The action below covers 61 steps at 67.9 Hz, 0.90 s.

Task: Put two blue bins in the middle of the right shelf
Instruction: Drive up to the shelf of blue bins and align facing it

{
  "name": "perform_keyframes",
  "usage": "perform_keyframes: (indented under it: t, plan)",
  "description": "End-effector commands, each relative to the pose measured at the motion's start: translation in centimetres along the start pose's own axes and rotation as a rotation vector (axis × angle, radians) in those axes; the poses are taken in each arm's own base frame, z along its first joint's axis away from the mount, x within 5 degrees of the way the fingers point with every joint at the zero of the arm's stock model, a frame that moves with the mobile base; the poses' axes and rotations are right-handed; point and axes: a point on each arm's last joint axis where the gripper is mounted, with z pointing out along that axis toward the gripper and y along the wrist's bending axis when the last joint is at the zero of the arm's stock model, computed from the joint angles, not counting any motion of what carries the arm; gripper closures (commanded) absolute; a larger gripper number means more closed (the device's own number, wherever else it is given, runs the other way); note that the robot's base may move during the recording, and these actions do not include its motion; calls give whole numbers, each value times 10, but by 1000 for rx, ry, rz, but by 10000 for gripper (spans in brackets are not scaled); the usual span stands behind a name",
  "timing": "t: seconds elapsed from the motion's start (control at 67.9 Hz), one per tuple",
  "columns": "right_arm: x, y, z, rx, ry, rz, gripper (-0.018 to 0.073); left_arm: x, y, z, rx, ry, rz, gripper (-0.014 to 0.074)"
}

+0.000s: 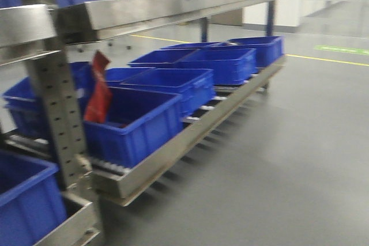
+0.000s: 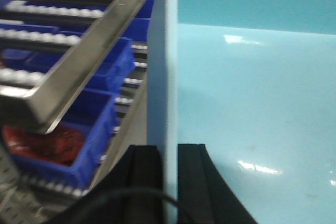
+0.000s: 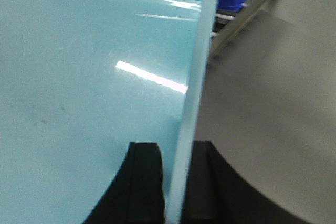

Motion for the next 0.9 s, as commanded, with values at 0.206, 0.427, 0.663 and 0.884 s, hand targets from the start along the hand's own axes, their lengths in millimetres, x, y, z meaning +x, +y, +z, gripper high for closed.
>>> perform_keyframes:
  t: [0.206, 0.427, 0.663, 0.884]
  plan:
    - [-6, 4, -7, -37, -58, -7, 712, -10, -4, -7, 32, -84, -25, 707]
    - [-6, 4, -7, -37, -58, -7, 712, -10, -4, -7, 32, -84, -25, 707]
    - [-6, 4, -7, -37, -58, -7, 712, -10, -4, -7, 32, -84, -25, 707]
    - [-6, 4, -7, -37, -58, -7, 712, -10, -4, -7, 32, -84, -25, 707]
